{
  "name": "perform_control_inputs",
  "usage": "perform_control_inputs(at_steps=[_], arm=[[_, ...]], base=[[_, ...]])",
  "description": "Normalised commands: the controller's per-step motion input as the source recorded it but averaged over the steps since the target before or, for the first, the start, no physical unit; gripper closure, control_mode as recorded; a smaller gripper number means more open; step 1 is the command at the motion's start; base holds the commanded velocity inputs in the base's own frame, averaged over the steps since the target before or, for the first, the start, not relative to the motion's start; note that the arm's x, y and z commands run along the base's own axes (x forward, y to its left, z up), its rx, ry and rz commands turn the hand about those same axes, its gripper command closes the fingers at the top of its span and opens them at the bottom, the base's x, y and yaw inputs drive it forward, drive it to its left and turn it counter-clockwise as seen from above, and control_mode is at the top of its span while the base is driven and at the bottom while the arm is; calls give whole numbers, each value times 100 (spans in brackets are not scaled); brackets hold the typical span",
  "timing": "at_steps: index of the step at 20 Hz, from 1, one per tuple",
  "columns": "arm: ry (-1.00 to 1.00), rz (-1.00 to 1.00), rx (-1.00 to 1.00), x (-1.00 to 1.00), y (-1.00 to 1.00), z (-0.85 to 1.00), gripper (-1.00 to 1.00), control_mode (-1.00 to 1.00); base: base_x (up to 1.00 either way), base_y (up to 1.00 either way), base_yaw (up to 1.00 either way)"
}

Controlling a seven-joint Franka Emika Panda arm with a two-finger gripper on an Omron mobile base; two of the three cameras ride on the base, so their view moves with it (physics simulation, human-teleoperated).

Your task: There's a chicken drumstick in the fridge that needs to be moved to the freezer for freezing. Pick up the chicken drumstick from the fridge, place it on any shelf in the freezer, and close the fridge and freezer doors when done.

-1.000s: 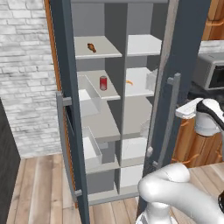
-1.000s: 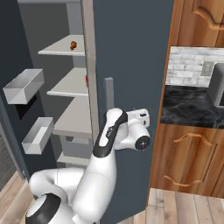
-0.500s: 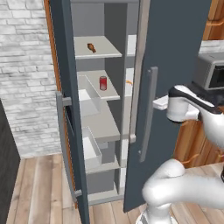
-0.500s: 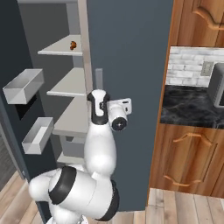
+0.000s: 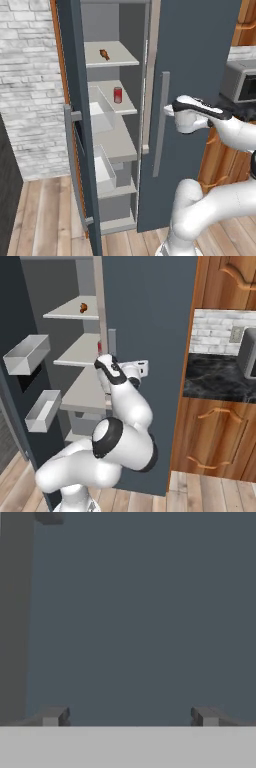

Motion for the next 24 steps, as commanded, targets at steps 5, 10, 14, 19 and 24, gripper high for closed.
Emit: perform_control_inputs(at_steps=[5, 10, 14, 19, 24], arm=[[0, -6, 0, 90, 0, 2, -100, -100], [0, -2, 5, 36, -15, 32, -100, -100], [0, -9, 11, -4, -31, 92, -100, -100], [0, -11, 9, -32, -26, 100, -100, -100], [13, -17, 6, -75, -26, 100, -100, -100]], base=[[0, 0, 0], [0, 0, 0], [0, 0, 0], [0, 0, 0], [0, 0, 0]])
